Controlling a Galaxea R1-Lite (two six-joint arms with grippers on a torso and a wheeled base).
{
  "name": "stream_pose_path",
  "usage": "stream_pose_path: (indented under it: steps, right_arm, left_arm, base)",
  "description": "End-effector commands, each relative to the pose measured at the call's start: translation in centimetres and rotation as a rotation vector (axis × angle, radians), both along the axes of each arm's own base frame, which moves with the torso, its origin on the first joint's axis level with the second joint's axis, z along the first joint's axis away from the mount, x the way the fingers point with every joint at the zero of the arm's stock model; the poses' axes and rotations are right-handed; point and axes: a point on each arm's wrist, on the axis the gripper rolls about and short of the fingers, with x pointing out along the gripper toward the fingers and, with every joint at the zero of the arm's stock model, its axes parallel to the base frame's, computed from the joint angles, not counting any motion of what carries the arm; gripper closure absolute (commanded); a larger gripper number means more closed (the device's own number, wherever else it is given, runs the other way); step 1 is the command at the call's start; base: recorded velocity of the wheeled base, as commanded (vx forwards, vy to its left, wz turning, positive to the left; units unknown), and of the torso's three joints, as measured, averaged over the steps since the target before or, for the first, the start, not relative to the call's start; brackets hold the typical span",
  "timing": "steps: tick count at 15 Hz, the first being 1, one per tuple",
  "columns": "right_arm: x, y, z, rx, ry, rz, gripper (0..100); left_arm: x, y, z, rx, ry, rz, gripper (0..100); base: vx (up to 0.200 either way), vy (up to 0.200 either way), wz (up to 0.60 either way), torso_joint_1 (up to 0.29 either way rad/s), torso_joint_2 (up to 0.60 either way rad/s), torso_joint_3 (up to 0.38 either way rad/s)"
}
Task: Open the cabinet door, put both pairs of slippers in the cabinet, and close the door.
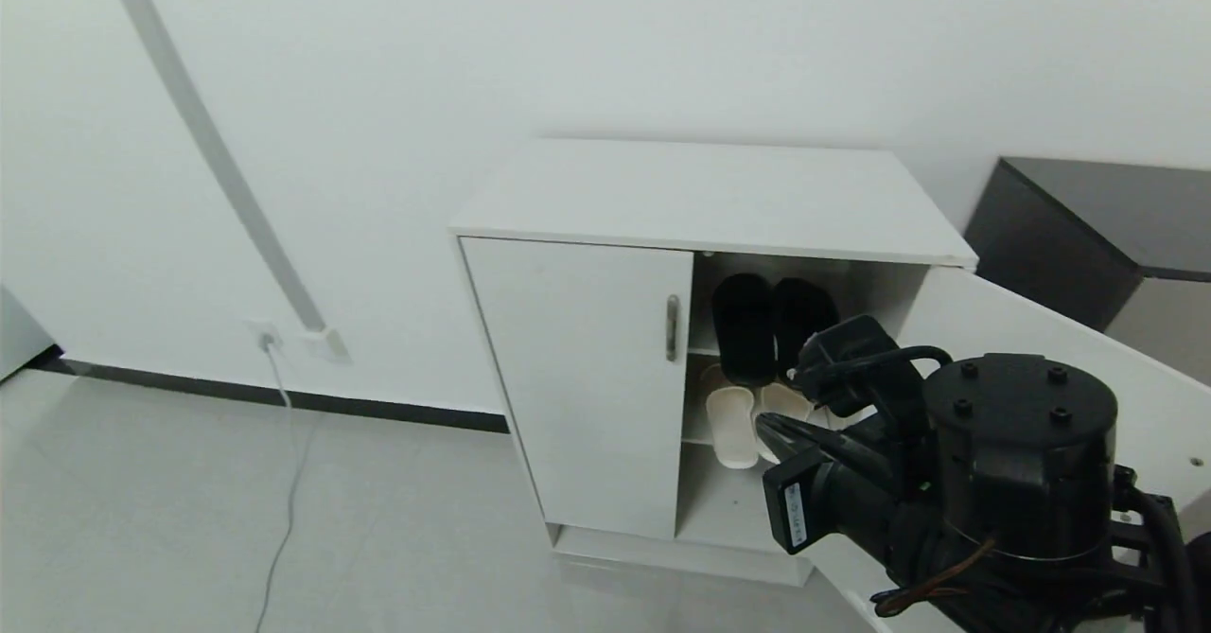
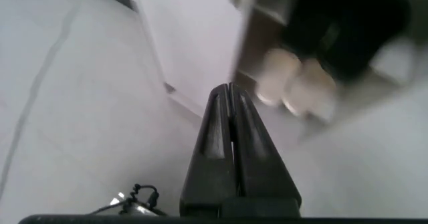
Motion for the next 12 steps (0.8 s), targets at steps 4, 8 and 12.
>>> stream_pose_path:
  steps: [4,8,12]
  right_arm:
    - [-0.04,-0.16,-0.05,0.000,0.003,0.011,100]
    - [0.03,-0.28,-0.06,0.002,-0.012,0.011,100]
    - [-0.12,-0.48,-0.06,-0.003,-0.019,0.015,100]
  left_arm:
    - [0.00,0.00,0.00,0.000,-0.001,0.001,100]
    - [0.00,0.00,0.00,0.000,-0.001,0.001,100]
    - [0.00,0.00,0.00,0.000,-0.001,0.001,100]
  base:
    - [0.000,0.000,0.45,0.218,-0.53,-0.310]
    - [0.000,0.000,0.00,0.130,-0.30,-0.173]
    - [0.000,0.000,-0.15,0.007,-0.02,-0.010]
